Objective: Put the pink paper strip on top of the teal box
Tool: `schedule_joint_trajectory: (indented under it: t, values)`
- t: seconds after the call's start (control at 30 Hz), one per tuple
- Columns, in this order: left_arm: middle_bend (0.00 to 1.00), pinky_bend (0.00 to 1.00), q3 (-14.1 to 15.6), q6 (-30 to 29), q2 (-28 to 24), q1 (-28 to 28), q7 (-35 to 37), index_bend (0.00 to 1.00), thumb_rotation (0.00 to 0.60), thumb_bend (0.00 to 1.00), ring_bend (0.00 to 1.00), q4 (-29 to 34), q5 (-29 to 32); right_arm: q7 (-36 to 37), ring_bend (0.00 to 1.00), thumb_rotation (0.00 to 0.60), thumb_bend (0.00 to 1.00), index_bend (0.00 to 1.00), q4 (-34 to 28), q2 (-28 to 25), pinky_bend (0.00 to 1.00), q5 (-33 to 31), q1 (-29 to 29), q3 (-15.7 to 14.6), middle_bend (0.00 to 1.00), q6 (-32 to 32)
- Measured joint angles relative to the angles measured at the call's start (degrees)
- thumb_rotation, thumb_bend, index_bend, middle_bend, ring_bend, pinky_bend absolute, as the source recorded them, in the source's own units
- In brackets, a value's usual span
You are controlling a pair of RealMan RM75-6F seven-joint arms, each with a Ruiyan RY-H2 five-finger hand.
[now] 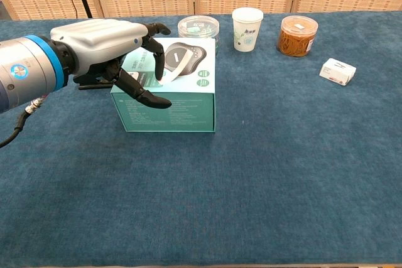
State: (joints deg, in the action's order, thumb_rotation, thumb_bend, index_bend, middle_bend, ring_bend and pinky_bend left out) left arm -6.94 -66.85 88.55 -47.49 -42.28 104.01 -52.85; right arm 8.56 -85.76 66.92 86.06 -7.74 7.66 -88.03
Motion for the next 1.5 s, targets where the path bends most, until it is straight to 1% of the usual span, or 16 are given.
schedule_joint_trajectory:
  t: [0.5, 0.9, 1.13, 1.5]
  values:
    - [0.0, 0.0, 0.1, 0.48, -0.41, -0.16, -0.04, 0.46, 0.286, 0.0, 0.0, 1.55, -0.82, -0.1, 0.0, 0.6, 0.0, 0.05, -0.18, -0.02, 0.0, 0.06, 0.01, 0.01, 0.0, 0.16]
    - [0.0, 0.0, -0.08, 1.04, -0.73, 0.13, 1.32, 0.46, 0.286, 0.0, 0.0, -0.09, -0.39, -0.07, 0.0, 0.6, 0.0, 0.06, -0.44, -0.15, 0.0, 0.05, 0.06, -0.04, 0.0, 0.35]
    - [0.0, 0.0, 0.01, 1.34, -1.01, 0.27, 1.89, 0.46, 0.286, 0.0, 0.0, 0.32, -0.72, -0.01, 0.0, 0.6, 0.0, 0.06, -0.55, -0.22, 0.0, -0.02, 0.09, 0.01, 0.0, 0.36]
    - [0.0, 0.0, 0.5, 1.26, -0.31, 0.06, 0.59, 0.46, 0.285, 0.0, 0.0, 0.88, -0.83, 0.43, 0.0, 0.6, 0.0, 0.06, -0.7, -0.46, 0.0, -0.18, 0.2, 0.13, 0.0, 0.32]
